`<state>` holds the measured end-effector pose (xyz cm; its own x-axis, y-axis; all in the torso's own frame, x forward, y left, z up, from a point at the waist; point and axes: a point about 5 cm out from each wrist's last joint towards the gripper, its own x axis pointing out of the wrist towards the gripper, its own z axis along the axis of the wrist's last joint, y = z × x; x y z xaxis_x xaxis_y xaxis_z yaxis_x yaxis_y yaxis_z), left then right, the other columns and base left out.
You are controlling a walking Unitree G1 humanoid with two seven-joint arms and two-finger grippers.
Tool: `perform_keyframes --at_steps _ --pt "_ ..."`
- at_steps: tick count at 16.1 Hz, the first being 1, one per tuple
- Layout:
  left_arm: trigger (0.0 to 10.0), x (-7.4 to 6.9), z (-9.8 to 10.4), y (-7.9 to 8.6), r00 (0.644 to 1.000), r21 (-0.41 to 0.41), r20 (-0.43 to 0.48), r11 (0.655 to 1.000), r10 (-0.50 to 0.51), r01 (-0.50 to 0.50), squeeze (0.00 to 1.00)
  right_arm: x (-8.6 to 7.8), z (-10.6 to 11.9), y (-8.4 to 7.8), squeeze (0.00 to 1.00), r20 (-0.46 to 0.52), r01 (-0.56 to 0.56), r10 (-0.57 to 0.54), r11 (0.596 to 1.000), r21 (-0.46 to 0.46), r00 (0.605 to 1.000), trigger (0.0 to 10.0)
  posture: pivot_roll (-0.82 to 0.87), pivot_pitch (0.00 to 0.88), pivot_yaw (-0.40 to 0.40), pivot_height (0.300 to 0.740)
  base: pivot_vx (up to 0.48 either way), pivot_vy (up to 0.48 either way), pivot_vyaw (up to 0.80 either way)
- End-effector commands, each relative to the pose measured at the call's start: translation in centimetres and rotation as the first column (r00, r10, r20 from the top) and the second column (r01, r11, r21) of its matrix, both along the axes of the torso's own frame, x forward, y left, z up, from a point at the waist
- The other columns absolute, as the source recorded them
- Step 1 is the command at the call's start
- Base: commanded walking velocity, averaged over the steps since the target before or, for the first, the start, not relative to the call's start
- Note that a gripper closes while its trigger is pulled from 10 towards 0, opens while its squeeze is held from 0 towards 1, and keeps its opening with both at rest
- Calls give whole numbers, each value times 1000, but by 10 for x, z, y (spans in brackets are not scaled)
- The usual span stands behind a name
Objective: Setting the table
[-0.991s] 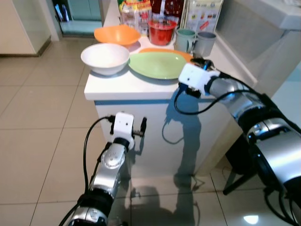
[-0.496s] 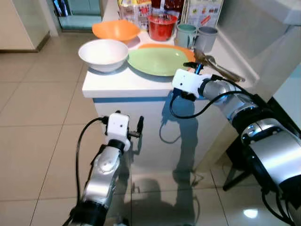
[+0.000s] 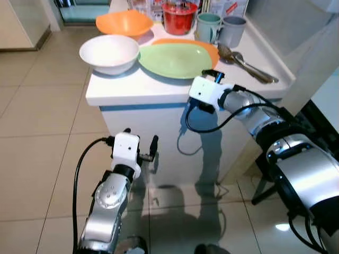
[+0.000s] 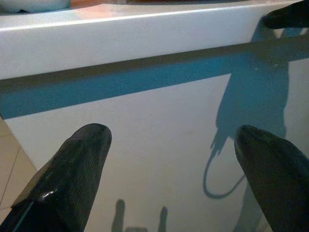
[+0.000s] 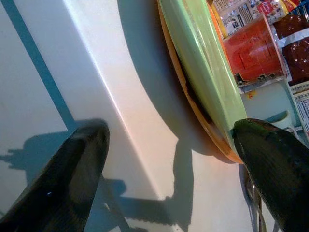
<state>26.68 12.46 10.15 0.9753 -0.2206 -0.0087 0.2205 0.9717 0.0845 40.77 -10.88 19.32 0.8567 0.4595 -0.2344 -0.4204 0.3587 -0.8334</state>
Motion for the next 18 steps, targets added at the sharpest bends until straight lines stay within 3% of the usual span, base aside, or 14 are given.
perform_keyframes --at_steps 1,2,3,12,17,18 --pt "10000 -3 0 0 1000 5 -17 1000 -7 7 0 0 0 3 0 0 8 -8 1000 13 1000 9686 162 184 -5 740 0 0 0" --pt "10000 -5 1 1 1000 6 -20 1000 -5 5 0 1 1 4 0 6 11 -11 1000 23 1000 2902 168 189 -9 740 0 0 0" --pt "10000 -6 2 2 1000 8 -25 1000 1 -1 0 1 3 6 0 22 10 -10 999 34 1000 0 174 193 -10 740 0 0 0" --pt "10000 -9 1 -2 998 4 -57 1000 9 -9 0 5 28 5 0 157 5 -24 992 124 987 0 157 183 -23 740 0 0 0" --pt "10000 -5 2 -5 999 -4 -52 1000 6 -6 0 10 49 -3 0 206 63 -110 974 220 972 0 145 167 -29 740 0 0 0" --pt "10000 -3 2 -6 999 -5 -50 1000 4 -4 0 11 50 -5 0 213 81 -128 973 217 969 9176 143 160 -29 740 0 0 0"
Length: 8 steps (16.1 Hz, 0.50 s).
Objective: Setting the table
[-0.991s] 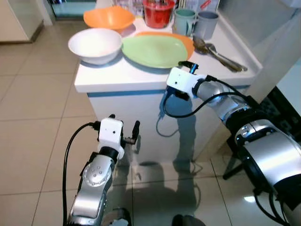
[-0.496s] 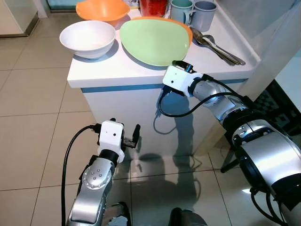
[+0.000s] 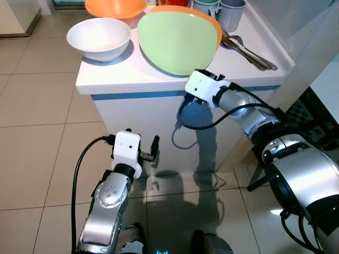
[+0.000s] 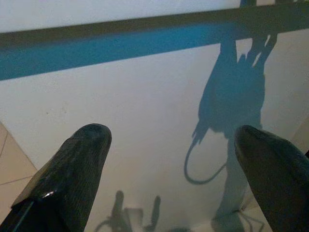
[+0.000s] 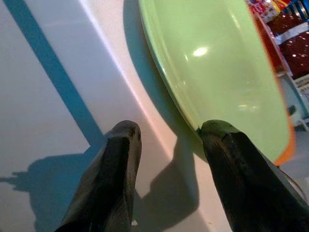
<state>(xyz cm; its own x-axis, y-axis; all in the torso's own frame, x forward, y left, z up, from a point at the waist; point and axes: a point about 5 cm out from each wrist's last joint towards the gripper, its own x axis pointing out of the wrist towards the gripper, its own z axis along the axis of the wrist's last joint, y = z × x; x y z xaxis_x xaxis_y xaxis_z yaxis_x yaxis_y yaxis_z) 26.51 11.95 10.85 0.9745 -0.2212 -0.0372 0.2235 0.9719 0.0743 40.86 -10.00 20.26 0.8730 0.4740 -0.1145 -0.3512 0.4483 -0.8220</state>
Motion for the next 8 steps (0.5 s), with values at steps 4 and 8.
perform_keyframes --at_steps 4,8 --pt "10000 3 -4 -5 1000 -4 -9 1000 -8 8 0 10 66 -14 0 230 66 -112 978 199 967 10000 135 141 -28 740 0 0 0" --pt "10000 6 -6 -6 1000 -6 -10 1000 -10 10 0 10 105 -19 0 320 27 -123 957 288 939 10000 116 129 -28 740 0 0 0"
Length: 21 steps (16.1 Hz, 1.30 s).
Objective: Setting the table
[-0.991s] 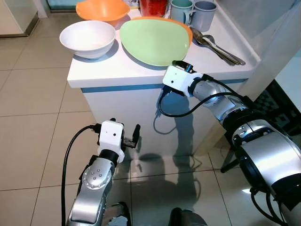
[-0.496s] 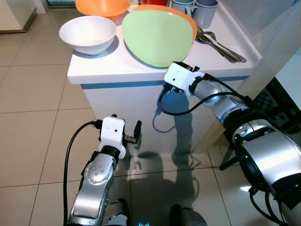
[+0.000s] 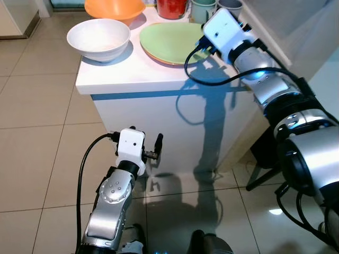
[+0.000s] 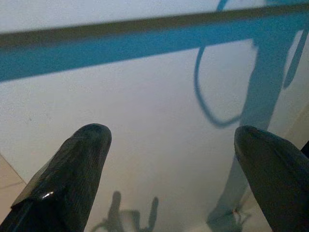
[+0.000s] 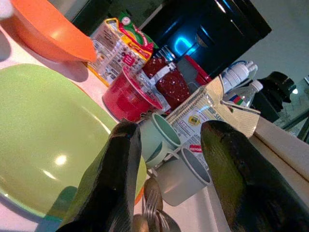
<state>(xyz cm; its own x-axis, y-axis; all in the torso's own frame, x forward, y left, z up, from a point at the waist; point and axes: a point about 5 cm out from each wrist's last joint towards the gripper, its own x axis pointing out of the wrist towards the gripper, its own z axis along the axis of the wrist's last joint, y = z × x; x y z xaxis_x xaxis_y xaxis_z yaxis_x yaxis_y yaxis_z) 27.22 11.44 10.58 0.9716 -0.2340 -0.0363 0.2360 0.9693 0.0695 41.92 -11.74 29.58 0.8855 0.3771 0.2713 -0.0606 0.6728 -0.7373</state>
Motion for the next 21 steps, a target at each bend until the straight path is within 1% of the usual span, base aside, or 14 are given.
perform_keyframes --at_steps 1,4,5,7,8,10,11,12,13,14,16,18,20,21 --pt "10000 2 -3 -3 1000 -6 -8 1000 -1 1 0 0 15 -10 0 24 8 -10 997 77 1000 10000 108 123 -28 740 0 0 0" --pt "10000 6 -3 -6 1000 -10 -5 1000 -6 6 0 0 11 -18 0 7 22 -23 992 121 1000 10000 100 116 -22 740 0 0 0" --pt "10000 7 -3 -6 1000 -10 -4 1000 -9 9 0 0 6 -21 0 -11 30 -29 988 150 1000 10000 99 113 -23 740 0 0 0" --pt "10000 10 -3 -6 1000 -14 2 1000 -9 9 0 1 -7 -27 0 -63 46 -29 957 285 998 10000 100 104 -28 740 0 0 0" --pt "10000 11 -3 -6 1000 -14 2 1000 -9 9 0 1 -8 -27 0 -69 50 -31 950 308 997 10000 98 103 -28 740 0 0 0" --pt "10000 13 -2 -7 1000 -15 11 1000 -12 12 0 1 -24 -30 0 -150 73 2 865 496 989 10000 91 89 -37 740 0 0 0" --pt "10000 16 -3 -7 1000 -15 10 1000 -12 12 0 -1 -41 -24 0 -195 46 43 902 429 980 10000 77 64 -32 740 0 0 0" --pt "10000 18 -3 -9 1000 -9 14 1000 -20 20 0 -5 -62 -20 0 -250 9 69 955 298 966 10000 73 53 -32 740 0 0 0" --pt "10000 22 -3 -10 999 -1 19 1000 -26 26 0 -8 -75 -23 0 -284 -2 66 975 222 957 10000 66 37 -32 740 0 0 0" --pt "10000 25 -3 -11 999 0 20 1000 -27 27 0 -10 -80 -25 0 -294 -10 67 981 192 953 10000 62 32 -29 740 0 0 0" --pt "10000 32 -3 -17 998 15 12 998 -60 60 0 -11 -80 -28 0 -299 -30 81 984 173 951 10000 43 0 -27 740 0 0 0" --pt "10000 37 -2 -20 997 23 8 997 -77 76 0 -10 -82 -30 0 -315 -12 71 983 185 946 10000 37 0 -24 740 0 0 0" --pt "10000 43 -1 -22 996 33 20 995 -91 90 0 -13 -91 -31 0 -342 -36 78 991 128 936 10000 32 0 -16 740 0 0 0" --pt "10000 45 0 -23 995 31 21 995 -96 95 0 -13 -85 -35 0 -329 -37 66 995 92 942 10000 32 0 -15 740 0 0 0"
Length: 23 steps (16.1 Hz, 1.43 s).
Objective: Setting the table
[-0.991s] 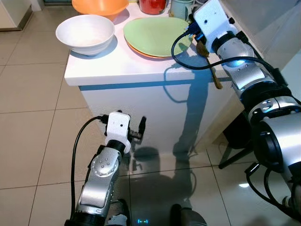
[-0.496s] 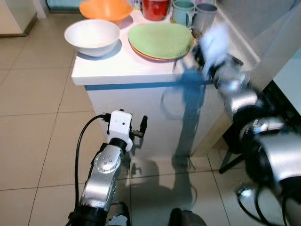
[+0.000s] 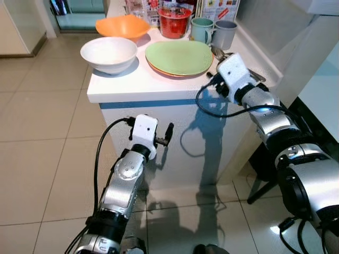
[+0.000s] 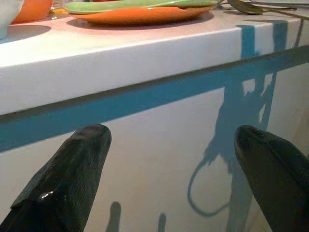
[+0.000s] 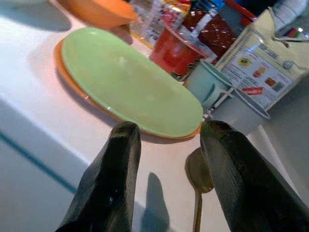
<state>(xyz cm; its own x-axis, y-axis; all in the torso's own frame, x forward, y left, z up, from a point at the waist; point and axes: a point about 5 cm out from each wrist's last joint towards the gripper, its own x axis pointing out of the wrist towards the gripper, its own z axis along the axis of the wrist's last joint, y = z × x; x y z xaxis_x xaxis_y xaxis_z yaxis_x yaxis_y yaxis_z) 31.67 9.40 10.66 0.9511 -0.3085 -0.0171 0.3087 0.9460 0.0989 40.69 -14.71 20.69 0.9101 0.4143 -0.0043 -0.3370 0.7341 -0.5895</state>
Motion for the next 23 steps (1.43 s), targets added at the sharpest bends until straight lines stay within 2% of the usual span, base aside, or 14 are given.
perform_keyframes --at_steps 1,4,6,8,9,11,12,13,14,15,16,17,18,23 --pt "10000 1 -1 -4 1000 6 -3 1000 -20 20 0 1 11 -10 0 34 -2 4 998 -65 999 10000 33 0 -17 740 0 0 0" --pt "10000 2 -2 -3 1000 3 -1 1000 -22 22 0 2 25 -13 0 109 -1 28 970 -243 994 10000 37 0 -17 740 0 0 0" --pt "10000 -4 -4 1 1000 14 4 1000 -21 21 0 1 43 -19 0 226 27 90 883 -469 970 10000 68 0 1 740 0 0 0" --pt "10000 -10 -6 9 1000 36 -3 999 -21 22 0 7 55 -30 0 215 110 -57 963 -245 975 10000 103 4 12 740 0 0 0" --pt "10000 -15 -8 19 1000 61 -14 998 -16 17 0 11 65 -44 0 166 234 -251 965 119 954 10000 138 20 37 740 0 0 0" --pt "10000 -20 -9 28 1000 85 -20 996 -10 11 0 12 58 -56 0 9 316 -365 816 484 931 10000 171 31 43 740 0 0 0" --pt "10000 -21 -8 29 1000 86 -16 996 -9 10 0 12 42 -60 0 -161 368 -372 592 717 914 10000 186 36 36 740 0 0 0" --pt "10000 -21 -7 27 1000 85 -13 996 -8 9 0 12 34 -55 0 -210 387 -357 548 742 910 10000 192 36 30 740 0 0 0" --pt "10000 -20 -5 24 1000 80 -10 997 -7 7 0 14 32 -46 0 -216 377 -328 583 720 920 10000 179 31 4 740 0 0 0" --pt "10000 -19 -4 22 1000 68 -3 998 -2 2 0 16 38 -35 0 -151 348 -325 724 596 934 10000 166 23 -7 740 0 0 0" --pt "10000 -18 -4 21 1000 62 -4 998 4 -4 0 16 41 -29 0 -94 332 -329 809 485 940 10000 161 19 -9 740 0 0 0" --pt "10000 -15 -6 18 1000 53 -13 999 11 -11 0 16 45 -13 0 97 276 -286 956 99 953 10000 124 0 -22 740 0 0 0" --pt "10000 -13 -6 11 1000 39 -12 999 -1 1 0 14 43 0 0 212 209 -167 958 -197 963 10000 101 0 -33 740 0 0 0" --pt "10000 -4 -6 -12 999 8 -11 999 -44 44 0 10 39 12 0 320 147 26 851 -505 947 10000 36 0 -41 740 0 0 0"
